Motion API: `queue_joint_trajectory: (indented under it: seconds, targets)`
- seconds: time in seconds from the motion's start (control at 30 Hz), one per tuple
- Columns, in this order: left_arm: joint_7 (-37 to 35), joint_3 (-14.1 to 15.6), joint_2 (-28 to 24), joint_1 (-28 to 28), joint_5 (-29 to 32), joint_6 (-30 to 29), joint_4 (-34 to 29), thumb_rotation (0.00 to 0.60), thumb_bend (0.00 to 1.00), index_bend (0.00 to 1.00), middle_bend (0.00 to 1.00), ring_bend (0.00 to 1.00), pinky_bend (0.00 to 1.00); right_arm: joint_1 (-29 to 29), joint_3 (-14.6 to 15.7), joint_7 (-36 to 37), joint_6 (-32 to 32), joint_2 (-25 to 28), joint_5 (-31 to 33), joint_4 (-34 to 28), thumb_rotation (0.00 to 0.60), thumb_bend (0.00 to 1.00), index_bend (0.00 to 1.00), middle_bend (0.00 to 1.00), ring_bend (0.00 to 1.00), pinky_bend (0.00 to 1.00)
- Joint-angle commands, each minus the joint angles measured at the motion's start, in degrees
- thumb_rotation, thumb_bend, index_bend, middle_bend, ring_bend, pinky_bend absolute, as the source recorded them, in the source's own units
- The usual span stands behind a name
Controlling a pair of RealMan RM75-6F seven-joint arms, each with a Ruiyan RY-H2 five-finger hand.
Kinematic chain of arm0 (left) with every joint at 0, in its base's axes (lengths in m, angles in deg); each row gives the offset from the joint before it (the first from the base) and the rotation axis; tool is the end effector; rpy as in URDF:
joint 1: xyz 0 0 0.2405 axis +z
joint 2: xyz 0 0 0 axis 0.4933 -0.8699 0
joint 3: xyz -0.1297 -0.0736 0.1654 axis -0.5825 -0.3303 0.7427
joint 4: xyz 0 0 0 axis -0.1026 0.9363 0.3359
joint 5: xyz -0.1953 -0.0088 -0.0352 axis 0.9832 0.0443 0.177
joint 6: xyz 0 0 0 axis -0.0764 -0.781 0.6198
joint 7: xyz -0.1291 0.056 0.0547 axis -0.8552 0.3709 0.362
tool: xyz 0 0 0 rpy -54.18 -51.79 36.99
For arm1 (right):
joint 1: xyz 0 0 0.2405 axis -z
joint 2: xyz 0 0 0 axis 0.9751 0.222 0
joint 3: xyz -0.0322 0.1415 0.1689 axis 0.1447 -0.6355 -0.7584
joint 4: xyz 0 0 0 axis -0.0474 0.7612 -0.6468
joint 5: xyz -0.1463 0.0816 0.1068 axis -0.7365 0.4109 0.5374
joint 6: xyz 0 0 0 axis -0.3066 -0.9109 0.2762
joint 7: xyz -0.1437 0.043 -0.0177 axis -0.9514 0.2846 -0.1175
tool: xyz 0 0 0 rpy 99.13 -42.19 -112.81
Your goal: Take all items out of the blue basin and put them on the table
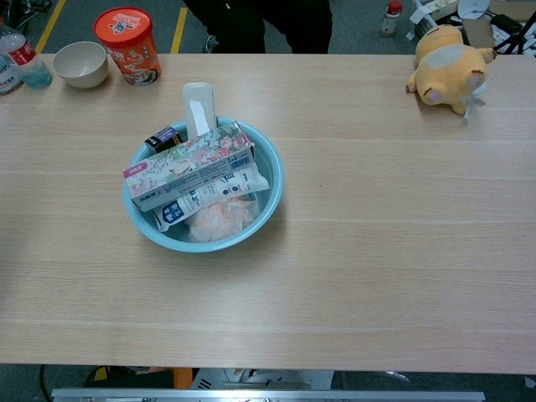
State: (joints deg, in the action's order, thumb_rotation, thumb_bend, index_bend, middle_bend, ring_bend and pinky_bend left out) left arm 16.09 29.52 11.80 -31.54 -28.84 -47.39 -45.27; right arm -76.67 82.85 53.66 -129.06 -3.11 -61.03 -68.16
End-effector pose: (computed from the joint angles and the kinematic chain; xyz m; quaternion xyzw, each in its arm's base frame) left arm -0.2420 0.1612 0.1808 -0.5994 -0.3850 -0.3754 0.5930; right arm -0.2490 -0.1490 0.2205 0.6532 -0.3101 0.3003 0.6220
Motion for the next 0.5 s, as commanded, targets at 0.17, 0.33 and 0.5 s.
queue_joint_trajectory:
  seconds: [0.17,0.33,0.5]
  targets:
    - [-0.9,-0.1,0.2,-0.2,0.3,0.6,1.0,0.6,0.32,0.32,0.26,0.18,0.18,-1.8,-0.3,-1.8,2.1,-0.2,-1.4,-2.0,0.6,0.23,0.16,0.26,0.19,0.25]
    - [-1.9,0.0,-0.4,-0.7,-1.4,0.8,1.8,0.6,0.32,0.32,0.26,0.18,0.16,-5.7,-1.2,-5.4,6.7,0.1,-4.1,-5.2,0.6,0.23,0.16,0.26,0.19,0.25]
    - [-2.7,-0.1,-0.4,-0.7,-1.7,0.3,1.7,0.6,0.32,0.32,0.26,0.18,0.16,-12.5,-3.7,-7.9,14.8,-1.0,-4.4,-9.4,0.6,0.23,0.16,0.26,0.19,0.25]
